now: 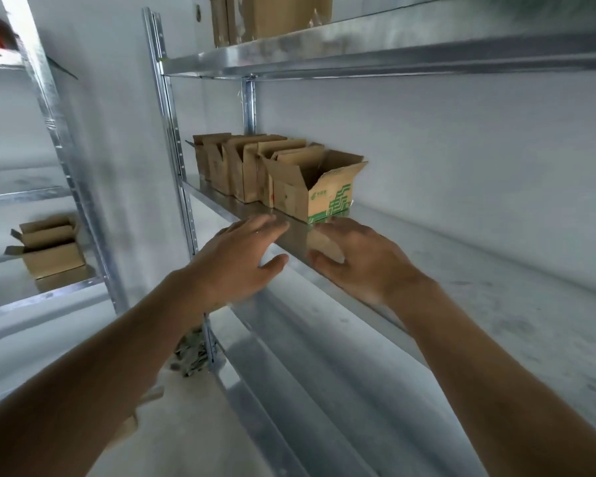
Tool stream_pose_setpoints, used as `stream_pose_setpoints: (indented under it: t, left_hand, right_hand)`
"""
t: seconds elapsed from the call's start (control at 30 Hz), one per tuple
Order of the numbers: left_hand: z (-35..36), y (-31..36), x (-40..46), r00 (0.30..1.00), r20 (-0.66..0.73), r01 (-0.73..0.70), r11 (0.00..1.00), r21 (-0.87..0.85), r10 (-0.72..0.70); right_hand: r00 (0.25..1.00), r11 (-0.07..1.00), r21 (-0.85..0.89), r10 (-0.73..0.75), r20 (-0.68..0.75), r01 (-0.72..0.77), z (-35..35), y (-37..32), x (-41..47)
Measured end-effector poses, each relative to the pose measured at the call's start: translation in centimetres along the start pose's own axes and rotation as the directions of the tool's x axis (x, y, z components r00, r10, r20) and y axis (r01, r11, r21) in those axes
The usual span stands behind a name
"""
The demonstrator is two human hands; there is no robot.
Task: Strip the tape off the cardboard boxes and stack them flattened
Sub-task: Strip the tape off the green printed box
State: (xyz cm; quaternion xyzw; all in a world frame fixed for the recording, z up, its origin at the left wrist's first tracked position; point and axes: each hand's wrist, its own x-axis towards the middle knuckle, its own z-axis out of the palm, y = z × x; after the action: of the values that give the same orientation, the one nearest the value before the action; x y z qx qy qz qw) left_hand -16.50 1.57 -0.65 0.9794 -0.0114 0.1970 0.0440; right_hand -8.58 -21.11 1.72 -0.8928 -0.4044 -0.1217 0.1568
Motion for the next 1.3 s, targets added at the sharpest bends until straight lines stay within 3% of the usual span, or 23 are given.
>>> stream_pose_setpoints:
  t: [0.27, 0.43, 0.6, 0.77, 0.87, 1.0, 1.13, 1.3]
  left_hand:
    - [2.6, -11.7, 9.7, 0.990, 0.045, -0.127, 0.990, -0.066, 0.130]
    - [5.3, -16.8, 15.7, 0.986, 0.044, -0.157, 0.982, -0.103, 0.162]
    - [8.1, -19.6, 21.1, 0.982, 0.029, -0.180, 0.977, -0.118, 0.185]
    - [10.2, -21.7, 24.6, 0.970, 0.033, -0.237, 0.967, -0.094, 0.241]
    - [11.4, -22.6, 25.6, 0.966, 0.019, -0.256, 0.964, -0.078, 0.258]
    - [13.0, -22.8, 26.1, 0.964, 0.030, -0.262, 0.963, -0.067, 0.265]
    - [13.9, -22.1, 26.2, 0.953, 0.067, -0.289, 0.954, -0.082, 0.294]
    - [14.7, -21.0, 26.4, 0.944, -0.033, -0.323, 0.906, -0.274, 0.327]
  right_hand:
    - [0.982, 0.978, -0.093, 0.186, -0.025, -0.187, 3.4, -0.5, 11.7]
    - [0.969, 0.945, -0.221, 0.226, -0.098, -0.242, 4.5, 0.8, 18.5]
    - [0.957, 0.928, -0.293, 0.161, -0.242, -0.230, 5.3, 2.1, 25.1]
    - [0.938, 0.873, -0.344, 0.333, -0.099, -0.346, 6.8, 2.6, 29.6]
    - [0.911, 0.873, -0.272, 0.411, -0.037, -0.405, 7.4, 2.9, 30.4]
    - [0.905, 0.896, -0.126, 0.420, -0.071, -0.426, 8.4, 3.1, 30.0]
    - [0.904, 0.893, -0.151, 0.407, -0.129, -0.424, 10.3, 2.4, 28.8]
    - [0.810, 0.838, -0.061, 0.501, -0.304, -0.542, 11.8, 1.9, 26.2]
